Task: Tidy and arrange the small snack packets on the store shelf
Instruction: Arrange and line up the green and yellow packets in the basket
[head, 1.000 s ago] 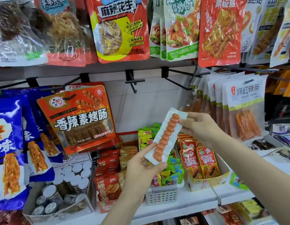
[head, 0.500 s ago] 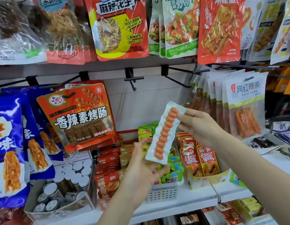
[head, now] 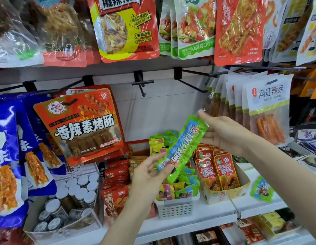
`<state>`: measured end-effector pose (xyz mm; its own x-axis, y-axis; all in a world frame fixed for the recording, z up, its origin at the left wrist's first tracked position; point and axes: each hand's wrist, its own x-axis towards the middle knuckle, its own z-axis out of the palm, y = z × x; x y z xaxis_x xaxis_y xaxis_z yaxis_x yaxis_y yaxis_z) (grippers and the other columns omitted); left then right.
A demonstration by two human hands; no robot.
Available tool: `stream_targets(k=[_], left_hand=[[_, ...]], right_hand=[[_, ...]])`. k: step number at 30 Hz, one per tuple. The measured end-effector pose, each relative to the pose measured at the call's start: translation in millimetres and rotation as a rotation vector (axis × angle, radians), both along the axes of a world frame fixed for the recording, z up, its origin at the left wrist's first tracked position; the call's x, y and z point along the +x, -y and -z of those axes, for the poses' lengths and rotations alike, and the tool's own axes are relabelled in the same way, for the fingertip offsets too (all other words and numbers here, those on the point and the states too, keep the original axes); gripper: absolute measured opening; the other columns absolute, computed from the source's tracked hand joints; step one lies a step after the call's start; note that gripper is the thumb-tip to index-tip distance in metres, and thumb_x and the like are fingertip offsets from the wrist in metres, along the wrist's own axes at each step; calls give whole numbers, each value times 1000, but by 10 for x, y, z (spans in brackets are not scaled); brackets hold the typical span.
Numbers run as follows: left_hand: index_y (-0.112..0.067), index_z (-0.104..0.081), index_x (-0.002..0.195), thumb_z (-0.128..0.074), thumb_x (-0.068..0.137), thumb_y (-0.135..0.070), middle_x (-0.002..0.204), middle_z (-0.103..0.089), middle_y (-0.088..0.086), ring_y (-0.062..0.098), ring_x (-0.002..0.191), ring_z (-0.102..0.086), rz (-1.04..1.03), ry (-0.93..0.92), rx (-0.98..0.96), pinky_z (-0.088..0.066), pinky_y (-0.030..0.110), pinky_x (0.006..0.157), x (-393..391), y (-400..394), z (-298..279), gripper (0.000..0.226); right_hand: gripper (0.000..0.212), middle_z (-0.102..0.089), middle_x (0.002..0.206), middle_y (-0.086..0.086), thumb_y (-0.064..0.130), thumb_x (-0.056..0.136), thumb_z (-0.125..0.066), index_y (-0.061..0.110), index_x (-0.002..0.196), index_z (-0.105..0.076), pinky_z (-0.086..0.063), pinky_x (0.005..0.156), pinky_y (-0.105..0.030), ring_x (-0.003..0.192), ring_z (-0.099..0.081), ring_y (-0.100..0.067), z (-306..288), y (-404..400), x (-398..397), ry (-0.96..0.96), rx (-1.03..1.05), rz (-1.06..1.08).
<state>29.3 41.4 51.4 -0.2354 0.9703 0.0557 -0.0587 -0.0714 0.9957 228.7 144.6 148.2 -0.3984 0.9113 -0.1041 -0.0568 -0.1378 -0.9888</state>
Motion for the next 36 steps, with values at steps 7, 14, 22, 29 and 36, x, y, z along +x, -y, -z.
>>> stream_targets(k=[7,14,22,29,36], left_hand=[[-21,-62,118,-77,81,-3,100,-73,3,8,81,-73,-85,-127,161,-54,17,66,-86,-144,-6,44],[-20,-61,126,-64,93,-36,130,-52,-5,14,126,-46,-50,-931,159,-28,17,105,-211,-471,145,36],[-19,-39,148,-30,95,-68,154,-37,0,22,144,-24,190,-1410,49,-15,43,121,-61,-902,221,72],[-29,-51,139,-15,89,-77,134,-46,-4,21,129,-33,161,-1384,35,-24,41,115,-114,-799,439,78],[-36,-48,141,-28,92,-73,134,-46,-4,20,129,-32,165,-1357,41,-23,39,116,-139,-725,455,65]], right_hand=[[13,-77,85,-5,22,84,-73,15,93,-77,-61,67,-27,78,-75,-19,-77,-11,103,404,427,164],[27,-76,86,-5,35,88,-70,19,109,-75,-55,82,-36,80,-68,-12,164,-133,238,567,694,686],[33,-76,86,4,41,85,-71,23,112,-74,-57,85,-40,74,-70,-4,360,-115,141,539,634,668],[29,-77,86,-4,38,85,-72,20,108,-75,-56,83,-33,74,-71,-12,467,-123,-8,579,702,583],[21,-76,88,-7,32,86,-73,17,100,-78,-45,70,-25,69,-67,-19,632,-193,-274,896,924,332]])
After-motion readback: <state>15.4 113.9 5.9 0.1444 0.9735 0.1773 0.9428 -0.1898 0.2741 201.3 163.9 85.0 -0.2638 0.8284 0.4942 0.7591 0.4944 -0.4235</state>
